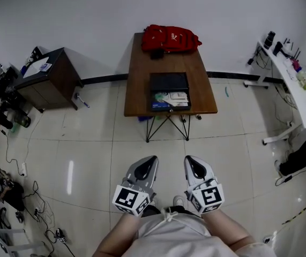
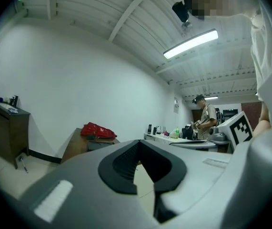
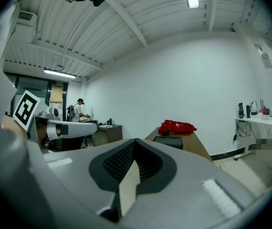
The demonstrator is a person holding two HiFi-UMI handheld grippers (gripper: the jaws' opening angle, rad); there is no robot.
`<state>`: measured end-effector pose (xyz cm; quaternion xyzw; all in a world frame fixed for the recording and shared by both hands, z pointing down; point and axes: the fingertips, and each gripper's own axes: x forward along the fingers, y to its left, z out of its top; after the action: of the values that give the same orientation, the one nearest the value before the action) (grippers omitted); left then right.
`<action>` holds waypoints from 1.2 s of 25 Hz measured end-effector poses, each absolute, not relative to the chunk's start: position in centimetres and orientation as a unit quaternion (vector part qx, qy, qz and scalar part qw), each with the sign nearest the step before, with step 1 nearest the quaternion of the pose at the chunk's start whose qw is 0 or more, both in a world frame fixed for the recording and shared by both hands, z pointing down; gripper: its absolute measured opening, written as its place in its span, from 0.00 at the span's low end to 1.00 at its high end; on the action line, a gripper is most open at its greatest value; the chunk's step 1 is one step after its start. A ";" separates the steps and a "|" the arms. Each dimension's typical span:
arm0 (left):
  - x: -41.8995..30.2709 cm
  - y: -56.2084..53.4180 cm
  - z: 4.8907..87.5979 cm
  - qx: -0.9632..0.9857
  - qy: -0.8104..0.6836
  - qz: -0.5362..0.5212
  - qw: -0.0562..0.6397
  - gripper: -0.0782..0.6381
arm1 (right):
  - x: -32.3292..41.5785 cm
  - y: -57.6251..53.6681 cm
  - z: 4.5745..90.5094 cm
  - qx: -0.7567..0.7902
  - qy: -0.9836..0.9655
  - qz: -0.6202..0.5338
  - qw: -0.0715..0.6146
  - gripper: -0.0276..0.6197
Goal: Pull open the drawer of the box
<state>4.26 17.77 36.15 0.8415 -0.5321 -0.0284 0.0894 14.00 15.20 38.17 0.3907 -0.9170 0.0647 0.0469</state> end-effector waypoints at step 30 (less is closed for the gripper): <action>4.9 14.8 35.3 0.850 -0.519 -0.035 0.075 0.10 | 12.8 12.6 38.0 0.364 -0.928 0.053 0.060 0.05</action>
<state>4.85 14.84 35.27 0.8505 -0.5194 -0.0347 0.0755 12.76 12.64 37.96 0.3641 -0.9280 0.0529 0.0596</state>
